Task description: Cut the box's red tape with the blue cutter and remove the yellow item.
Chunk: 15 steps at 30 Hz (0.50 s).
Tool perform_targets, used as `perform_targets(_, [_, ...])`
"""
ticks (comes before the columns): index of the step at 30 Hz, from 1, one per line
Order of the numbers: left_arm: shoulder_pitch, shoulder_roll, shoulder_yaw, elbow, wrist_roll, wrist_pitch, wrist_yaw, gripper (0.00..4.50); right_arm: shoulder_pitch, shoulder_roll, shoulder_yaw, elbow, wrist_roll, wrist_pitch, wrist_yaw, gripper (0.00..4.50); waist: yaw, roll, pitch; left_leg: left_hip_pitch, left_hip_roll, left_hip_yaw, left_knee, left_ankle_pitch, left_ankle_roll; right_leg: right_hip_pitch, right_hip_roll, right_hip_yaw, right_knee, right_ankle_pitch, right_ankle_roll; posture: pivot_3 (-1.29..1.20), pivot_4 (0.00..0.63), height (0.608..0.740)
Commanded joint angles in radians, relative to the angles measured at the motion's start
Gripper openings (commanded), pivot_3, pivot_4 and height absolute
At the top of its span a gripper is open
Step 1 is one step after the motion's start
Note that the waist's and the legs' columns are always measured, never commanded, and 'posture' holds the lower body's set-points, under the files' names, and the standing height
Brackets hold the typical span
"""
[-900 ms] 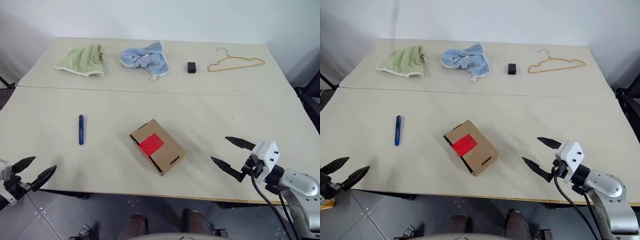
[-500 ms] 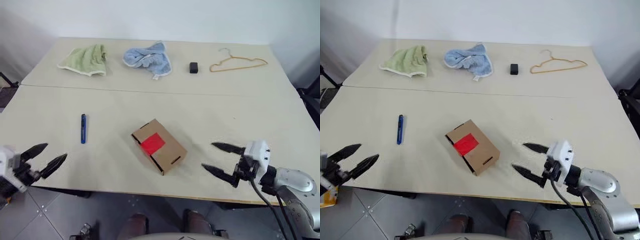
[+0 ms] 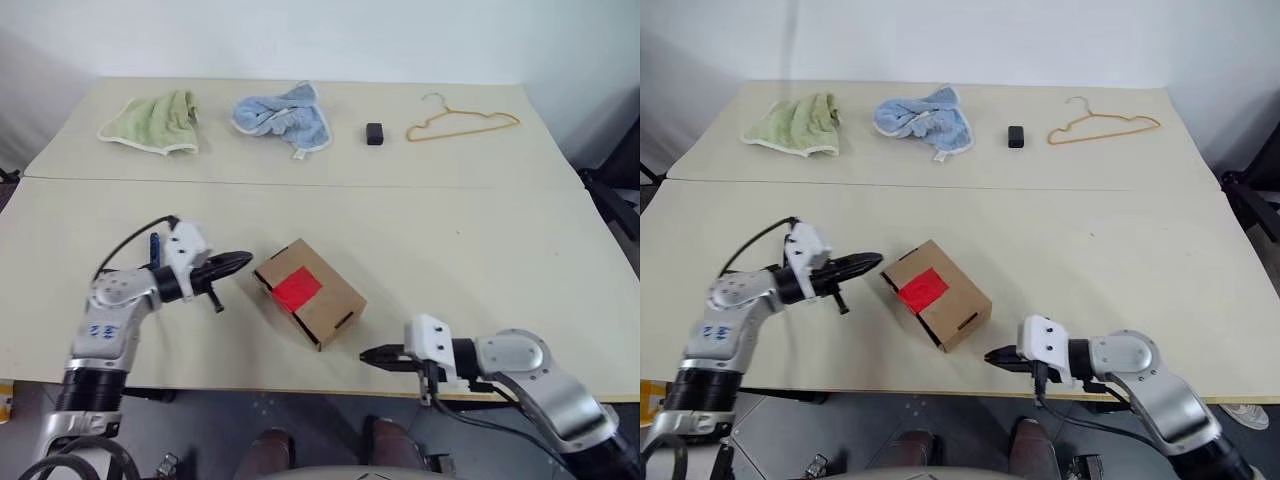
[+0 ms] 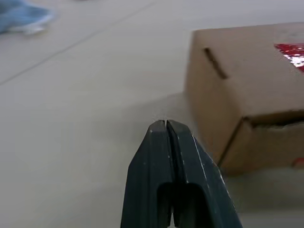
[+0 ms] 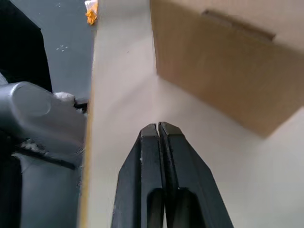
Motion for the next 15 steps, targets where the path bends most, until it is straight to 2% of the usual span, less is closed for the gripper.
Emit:
perform_targets(1, [-0.010, 0.001, -0.043, -0.002, 0.020, -0.028, -0.050, 0.03, -0.061, 0.051, 0.010, 0.018, -0.025, 0.049, -0.063, 0.00, 0.000, 0.000, 0.000, 0.000, 0.000, 0.000, 0.001, 0.000, 0.000, 0.000, 0.000, 0.000, 0.000, 0.000, 0.000, 0.00, 0.150, 0.740])
perform_targets(7, [0.041, 0.010, -0.042, -0.101, -0.075, 0.075, -0.144, 0.03, -0.146, 0.140, -0.055, 0.062, 0.008, 0.146, -0.152, 0.00, 0.003, 0.000, 0.000, -0.001, 0.000, -0.001, 0.003, 0.000, 0.000, 0.000, 0.000, 0.000, 0.001, 0.000, 0.000, 0.00, 0.150, 0.740])
perform_targets(15, [0.183, 0.066, -0.065, -0.285, -0.138, 0.215, -0.213, 0.03, -0.262, 0.153, -0.099, 0.269, -0.115, 0.071, -0.241, 0.00, 0.003, 0.001, 0.000, -0.001, 0.000, -0.001, 0.004, 0.000, 0.000, 0.000, 0.000, 0.001, 0.003, 0.000, 0.000, 0.00, 0.150, 0.740])
